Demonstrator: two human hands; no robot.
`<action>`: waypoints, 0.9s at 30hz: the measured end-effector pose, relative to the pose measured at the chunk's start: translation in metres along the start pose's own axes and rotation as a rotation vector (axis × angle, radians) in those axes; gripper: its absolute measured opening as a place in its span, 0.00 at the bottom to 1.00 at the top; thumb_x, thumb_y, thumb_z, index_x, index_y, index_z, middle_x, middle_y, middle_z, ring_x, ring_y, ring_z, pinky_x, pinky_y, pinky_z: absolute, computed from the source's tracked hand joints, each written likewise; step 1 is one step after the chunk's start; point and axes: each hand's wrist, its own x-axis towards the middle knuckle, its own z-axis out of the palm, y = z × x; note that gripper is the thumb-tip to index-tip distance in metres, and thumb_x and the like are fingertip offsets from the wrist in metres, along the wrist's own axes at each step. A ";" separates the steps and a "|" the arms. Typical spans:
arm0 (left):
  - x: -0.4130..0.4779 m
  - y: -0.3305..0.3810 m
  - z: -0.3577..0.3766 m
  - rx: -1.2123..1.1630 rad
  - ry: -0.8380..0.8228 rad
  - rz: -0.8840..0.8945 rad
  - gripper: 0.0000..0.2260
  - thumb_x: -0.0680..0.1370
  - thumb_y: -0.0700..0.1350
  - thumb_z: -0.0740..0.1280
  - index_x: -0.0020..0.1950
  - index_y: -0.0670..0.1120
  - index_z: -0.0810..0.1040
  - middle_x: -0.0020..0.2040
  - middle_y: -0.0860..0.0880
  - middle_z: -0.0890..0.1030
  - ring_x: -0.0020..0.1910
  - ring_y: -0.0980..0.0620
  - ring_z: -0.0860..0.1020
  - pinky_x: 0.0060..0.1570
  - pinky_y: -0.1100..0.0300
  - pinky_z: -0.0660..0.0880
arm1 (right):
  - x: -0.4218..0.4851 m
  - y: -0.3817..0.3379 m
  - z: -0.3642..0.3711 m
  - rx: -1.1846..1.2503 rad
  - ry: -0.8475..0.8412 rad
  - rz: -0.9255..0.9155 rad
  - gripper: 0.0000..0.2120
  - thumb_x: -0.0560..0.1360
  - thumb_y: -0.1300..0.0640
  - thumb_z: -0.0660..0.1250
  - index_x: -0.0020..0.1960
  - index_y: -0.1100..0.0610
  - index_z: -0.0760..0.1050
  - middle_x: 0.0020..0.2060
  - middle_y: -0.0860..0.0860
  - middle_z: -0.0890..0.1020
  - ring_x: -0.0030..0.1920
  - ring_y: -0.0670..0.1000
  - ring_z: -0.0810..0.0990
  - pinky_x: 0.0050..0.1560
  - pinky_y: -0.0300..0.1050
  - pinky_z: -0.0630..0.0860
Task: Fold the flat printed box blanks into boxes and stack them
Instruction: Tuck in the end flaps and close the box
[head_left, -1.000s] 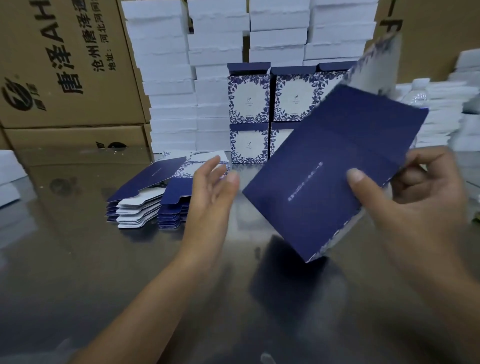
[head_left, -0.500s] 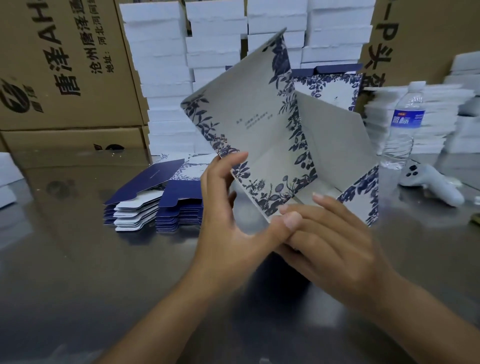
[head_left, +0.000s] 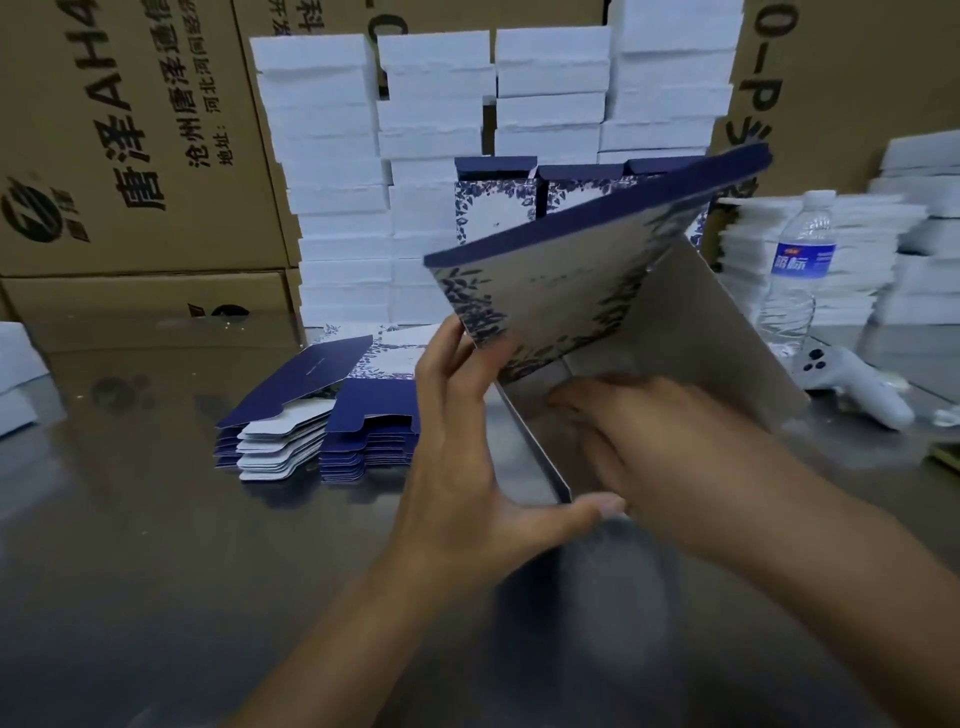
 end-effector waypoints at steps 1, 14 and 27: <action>0.000 0.000 0.000 0.000 -0.009 -0.010 0.44 0.62 0.63 0.73 0.72 0.54 0.57 0.73 0.50 0.54 0.75 0.56 0.55 0.71 0.58 0.63 | 0.008 -0.001 0.000 0.015 -0.064 0.031 0.14 0.77 0.52 0.57 0.61 0.46 0.70 0.56 0.49 0.79 0.54 0.56 0.78 0.46 0.49 0.76; 0.001 0.004 -0.002 0.008 -0.028 0.042 0.41 0.63 0.61 0.72 0.71 0.49 0.61 0.69 0.56 0.55 0.74 0.64 0.53 0.67 0.72 0.58 | 0.050 0.008 0.039 -0.278 -0.452 0.216 0.32 0.76 0.44 0.61 0.75 0.49 0.52 0.71 0.53 0.60 0.68 0.57 0.64 0.65 0.57 0.66; 0.001 0.003 -0.003 0.054 -0.042 0.032 0.44 0.60 0.61 0.74 0.72 0.51 0.60 0.71 0.51 0.57 0.72 0.67 0.54 0.59 0.80 0.61 | 0.047 0.011 0.048 -0.217 -0.317 0.191 0.14 0.78 0.48 0.58 0.57 0.55 0.74 0.56 0.53 0.78 0.57 0.55 0.77 0.46 0.45 0.65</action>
